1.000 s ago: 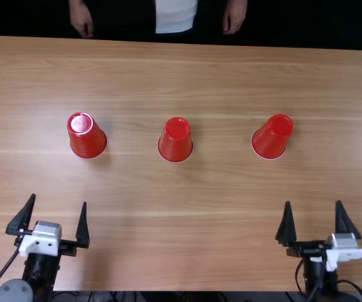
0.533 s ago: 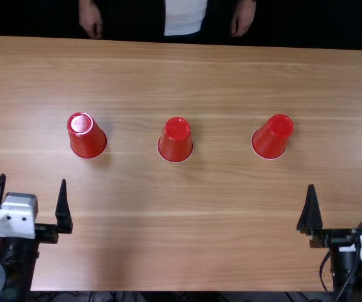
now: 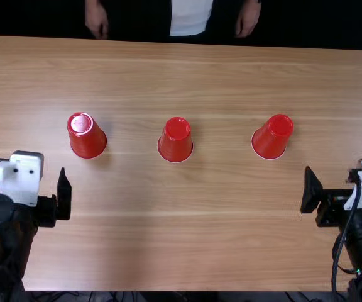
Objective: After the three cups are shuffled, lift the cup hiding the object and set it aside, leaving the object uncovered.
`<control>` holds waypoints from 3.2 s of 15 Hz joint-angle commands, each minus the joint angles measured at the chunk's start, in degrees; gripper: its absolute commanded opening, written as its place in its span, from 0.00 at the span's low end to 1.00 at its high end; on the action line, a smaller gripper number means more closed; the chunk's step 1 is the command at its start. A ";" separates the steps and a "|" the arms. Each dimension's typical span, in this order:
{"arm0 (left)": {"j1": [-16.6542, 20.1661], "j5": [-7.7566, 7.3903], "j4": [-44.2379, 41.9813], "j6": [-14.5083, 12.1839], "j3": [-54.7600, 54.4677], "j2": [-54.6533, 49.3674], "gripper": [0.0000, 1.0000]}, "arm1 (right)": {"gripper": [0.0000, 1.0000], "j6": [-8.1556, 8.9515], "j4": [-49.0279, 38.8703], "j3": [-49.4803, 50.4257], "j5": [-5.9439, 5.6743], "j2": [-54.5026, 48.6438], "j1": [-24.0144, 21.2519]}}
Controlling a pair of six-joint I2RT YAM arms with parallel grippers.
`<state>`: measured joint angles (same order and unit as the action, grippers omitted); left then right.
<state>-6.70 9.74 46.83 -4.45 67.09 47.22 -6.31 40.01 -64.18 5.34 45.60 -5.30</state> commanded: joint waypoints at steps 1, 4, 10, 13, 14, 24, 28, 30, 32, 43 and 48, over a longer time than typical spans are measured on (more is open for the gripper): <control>0.02 0.92 2.85 0.33 5.24 2.96 1.00 | 1.00 -0.44 3.30 -4.72 0.14 2.47 -0.50; 0.28 1.02 12.66 5.82 12.63 8.59 1.00 | 1.00 -0.44 10.68 -10.44 0.14 7.22 -0.50; 0.28 0.92 22.99 10.35 17.99 14.04 1.00 | 1.00 -0.34 21.65 -18.70 0.25 15.04 -0.41; 0.28 0.92 23.94 10.46 18.25 16.06 1.00 | 1.00 -0.34 22.60 -21.77 0.25 21.10 -0.41; 0.28 0.92 23.94 10.46 18.34 16.50 1.00 | 1.00 -0.34 22.28 -21.77 0.25 22.42 -0.41; 0.02 0.60 23.84 10.57 18.08 16.76 1.00 | 1.00 0.08 10.68 -24.15 0.25 40.97 0.20; -0.07 0.60 23.84 10.57 17.81 16.67 1.00 | 1.00 0.40 10.68 -26.34 0.35 46.15 2.75; -0.07 0.60 23.84 10.57 17.72 16.50 1.00 | 1.00 0.50 10.68 -26.87 0.35 48.53 3.02; -0.07 0.60 23.84 10.57 17.64 16.41 1.00 | 1.00 0.93 10.57 -27.93 0.35 51.78 3.28; -0.07 0.60 23.94 10.57 16.58 15.88 1.00 | 1.00 2.19 8.57 -32.58 0.25 64.00 4.60; -0.07 0.60 23.94 10.57 16.32 15.53 1.00 | 1.00 3.56 5.30 -33.29 0.14 68.65 4.51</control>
<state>-6.70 10.09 70.78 5.41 83.18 63.81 -3.55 45.39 -95.72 5.39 113.08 -1.50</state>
